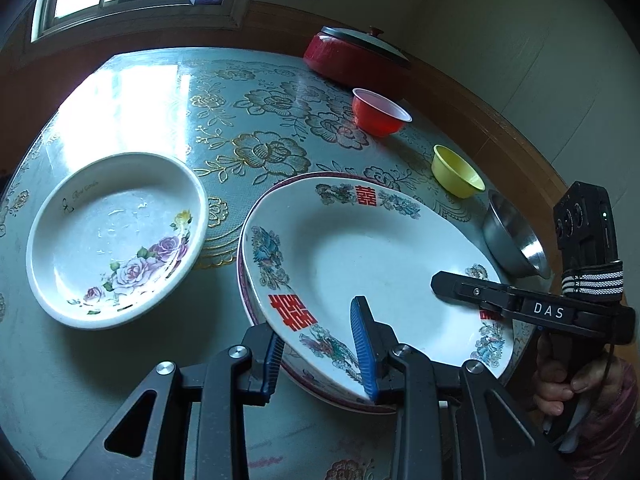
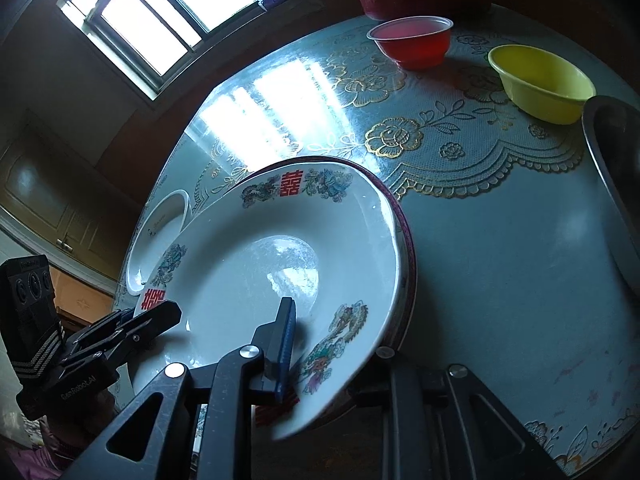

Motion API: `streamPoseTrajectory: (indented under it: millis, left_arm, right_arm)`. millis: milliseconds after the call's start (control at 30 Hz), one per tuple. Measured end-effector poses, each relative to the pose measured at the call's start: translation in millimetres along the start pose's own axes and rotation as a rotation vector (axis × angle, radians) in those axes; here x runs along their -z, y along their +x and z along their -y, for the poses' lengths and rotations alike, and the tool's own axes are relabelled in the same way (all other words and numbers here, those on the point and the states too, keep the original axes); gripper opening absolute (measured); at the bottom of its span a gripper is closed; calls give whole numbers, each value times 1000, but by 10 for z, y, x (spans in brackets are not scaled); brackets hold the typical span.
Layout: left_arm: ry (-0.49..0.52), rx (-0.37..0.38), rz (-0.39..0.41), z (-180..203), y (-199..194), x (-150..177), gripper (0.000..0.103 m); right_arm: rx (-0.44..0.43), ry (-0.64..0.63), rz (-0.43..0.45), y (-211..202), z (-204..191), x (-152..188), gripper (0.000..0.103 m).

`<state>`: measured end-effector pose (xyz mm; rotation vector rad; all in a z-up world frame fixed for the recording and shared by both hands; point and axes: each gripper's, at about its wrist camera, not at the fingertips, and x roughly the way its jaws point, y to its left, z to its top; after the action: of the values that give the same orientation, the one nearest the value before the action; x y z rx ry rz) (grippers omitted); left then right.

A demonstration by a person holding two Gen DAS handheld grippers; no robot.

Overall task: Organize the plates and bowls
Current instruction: 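Lift the red-character plate with the left tool and stack it onto the purple-rimmed plate, then open the left tool and release the red-character plate on the stack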

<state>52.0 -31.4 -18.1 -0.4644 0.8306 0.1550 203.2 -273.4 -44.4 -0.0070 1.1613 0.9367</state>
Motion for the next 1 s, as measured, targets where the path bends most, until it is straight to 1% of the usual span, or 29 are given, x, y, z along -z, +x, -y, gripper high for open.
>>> streamPoseTrajectory:
  millis: [167, 400, 467, 633, 733, 800, 900, 933, 1000]
  left_arm:
    - [26, -10, -9, 45, -30, -1, 34]
    - [4, -12, -28, -23, -90, 32, 34]
    - [1, -16, -26, -44, -102, 55, 34]
    - [-41, -18, -22, -119, -134, 83, 34]
    - [-43, -9, -16, -114, -161, 90, 34]
    - [-35, -10, -7, -91, -192, 95, 34]
    - [-38, 20, 15, -82, -261, 81, 34]
    - [-36, 25, 20, -76, -273, 73, 34]
    - [-41, 20, 15, -77, -259, 67, 34]
  right_arm:
    - [-14, 2, -22, -17, 54, -1, 24]
    - [-5, -4, -21, -105, 138, 1, 23]
    - [-21, 2, -22, -137, 164, 11, 24]
    - [10, -99, -48, -149, 35, 64, 25]
    - [33, -126, -43, -183, 7, 58, 25]
    - [70, -161, -39, -228, -39, 47, 27]
    - [144, -268, -64, -289, -137, 62, 29]
    - [151, -285, -49, -334, -138, 59, 29]
    - [128, -269, -24, -421, -93, 17, 29]
